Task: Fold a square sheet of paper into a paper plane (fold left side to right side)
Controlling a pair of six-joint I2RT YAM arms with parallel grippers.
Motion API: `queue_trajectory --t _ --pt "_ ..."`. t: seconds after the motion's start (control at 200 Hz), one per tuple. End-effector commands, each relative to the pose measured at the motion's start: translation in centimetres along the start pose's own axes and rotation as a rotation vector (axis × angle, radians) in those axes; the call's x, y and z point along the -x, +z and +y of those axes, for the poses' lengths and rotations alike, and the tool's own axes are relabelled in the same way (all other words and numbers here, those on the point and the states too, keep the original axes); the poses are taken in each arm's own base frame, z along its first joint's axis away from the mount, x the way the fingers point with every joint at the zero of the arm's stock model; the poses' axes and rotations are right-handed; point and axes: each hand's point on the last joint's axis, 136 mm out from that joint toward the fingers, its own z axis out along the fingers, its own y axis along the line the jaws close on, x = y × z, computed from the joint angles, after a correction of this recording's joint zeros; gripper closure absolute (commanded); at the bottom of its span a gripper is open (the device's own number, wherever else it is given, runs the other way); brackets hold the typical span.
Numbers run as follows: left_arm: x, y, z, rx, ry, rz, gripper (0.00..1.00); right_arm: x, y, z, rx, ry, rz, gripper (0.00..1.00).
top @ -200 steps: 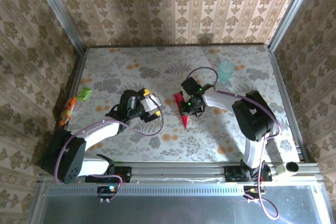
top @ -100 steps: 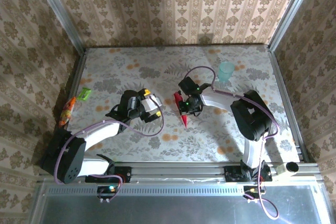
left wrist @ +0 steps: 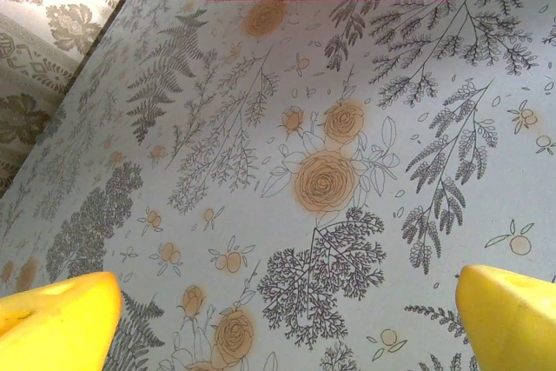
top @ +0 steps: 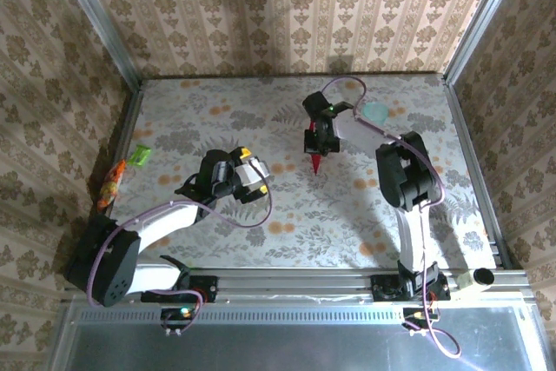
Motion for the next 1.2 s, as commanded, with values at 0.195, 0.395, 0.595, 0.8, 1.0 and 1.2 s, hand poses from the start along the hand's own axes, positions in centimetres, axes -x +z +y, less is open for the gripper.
queue_trajectory --t 0.195,0.395,0.595,0.8,1.0,1.2 --pt "1.9 -0.5 0.2 0.002 0.045 -0.039 0.00 1.3 1.9 -2.6 -0.130 0.036 0.056 0.91" --pt "1.9 -0.6 0.2 0.001 0.052 -0.039 0.00 1.3 3.0 -2.8 -0.138 0.023 0.074 0.79" --pt "2.1 -0.7 0.1 0.003 0.060 -0.042 0.00 0.7 4.1 -3.3 -0.165 0.012 0.103 0.71" --pt "2.1 -0.6 -0.1 -0.003 0.066 -0.040 0.00 0.5 4.1 -3.7 -0.178 0.010 0.094 0.56" --pt "2.0 -0.6 -0.2 -0.006 0.069 -0.037 0.00 0.7 3.4 -3.0 -0.168 -0.054 0.065 0.44" --pt "1.9 -0.5 -0.2 -0.008 0.069 -0.034 0.00 0.8 2.2 -2.2 -0.121 -0.053 0.043 0.44"
